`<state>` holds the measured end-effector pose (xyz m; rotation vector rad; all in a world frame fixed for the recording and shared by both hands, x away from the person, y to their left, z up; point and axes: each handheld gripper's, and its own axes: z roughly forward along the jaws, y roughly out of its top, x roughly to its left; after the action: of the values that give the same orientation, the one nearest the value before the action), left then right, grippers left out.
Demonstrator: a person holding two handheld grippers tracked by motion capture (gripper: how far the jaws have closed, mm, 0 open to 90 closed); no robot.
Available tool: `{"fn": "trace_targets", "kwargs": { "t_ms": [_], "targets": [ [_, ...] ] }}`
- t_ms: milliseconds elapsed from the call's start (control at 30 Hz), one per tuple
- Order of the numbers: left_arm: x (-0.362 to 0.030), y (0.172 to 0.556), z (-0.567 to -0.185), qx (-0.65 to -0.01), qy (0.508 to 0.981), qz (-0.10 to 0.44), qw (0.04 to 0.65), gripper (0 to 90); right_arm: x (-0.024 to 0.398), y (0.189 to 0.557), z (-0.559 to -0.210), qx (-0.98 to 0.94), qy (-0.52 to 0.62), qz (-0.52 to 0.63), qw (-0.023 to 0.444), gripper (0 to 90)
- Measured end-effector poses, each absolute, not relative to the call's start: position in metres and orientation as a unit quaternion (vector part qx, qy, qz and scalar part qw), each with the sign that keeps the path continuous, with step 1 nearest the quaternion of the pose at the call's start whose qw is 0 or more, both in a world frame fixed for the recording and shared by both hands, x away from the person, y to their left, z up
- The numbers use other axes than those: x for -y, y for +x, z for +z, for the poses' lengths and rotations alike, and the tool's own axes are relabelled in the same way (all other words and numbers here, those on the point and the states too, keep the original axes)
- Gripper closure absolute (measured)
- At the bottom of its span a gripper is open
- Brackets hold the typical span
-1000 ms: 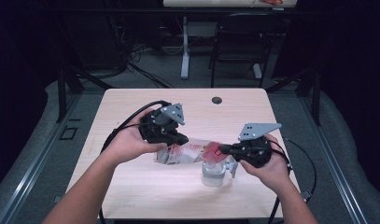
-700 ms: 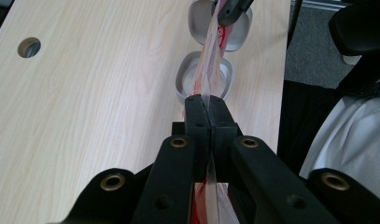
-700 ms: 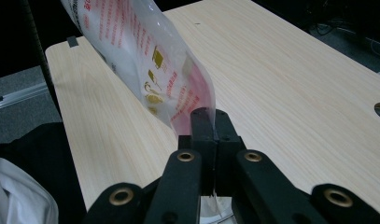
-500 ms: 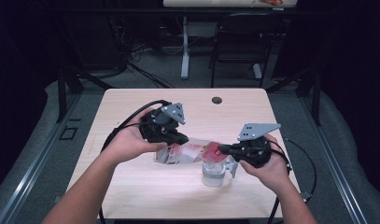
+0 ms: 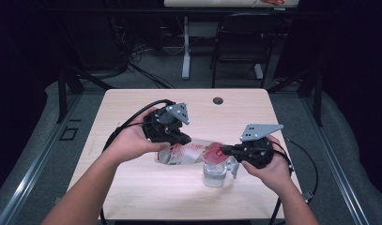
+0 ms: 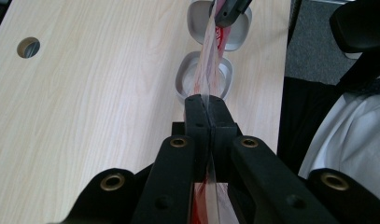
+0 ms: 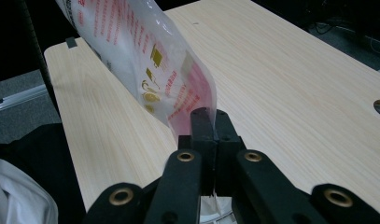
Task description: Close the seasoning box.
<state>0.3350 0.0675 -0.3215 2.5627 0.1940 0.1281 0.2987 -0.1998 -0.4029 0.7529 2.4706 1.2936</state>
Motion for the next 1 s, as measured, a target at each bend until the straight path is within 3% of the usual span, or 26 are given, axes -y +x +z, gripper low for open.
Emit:
{"fn": "trace_targets", "kwargs": {
  "t_ms": [1000],
  "targets": [
    [-0.0629, 0.3360, -0.3188, -0.070, 0.956, 0.048, 0.281, 89.5, 0.2015, 0.2986, -0.4054, -0.847, 0.261, 0.444, 0.129, 90.0]
  ]
}}
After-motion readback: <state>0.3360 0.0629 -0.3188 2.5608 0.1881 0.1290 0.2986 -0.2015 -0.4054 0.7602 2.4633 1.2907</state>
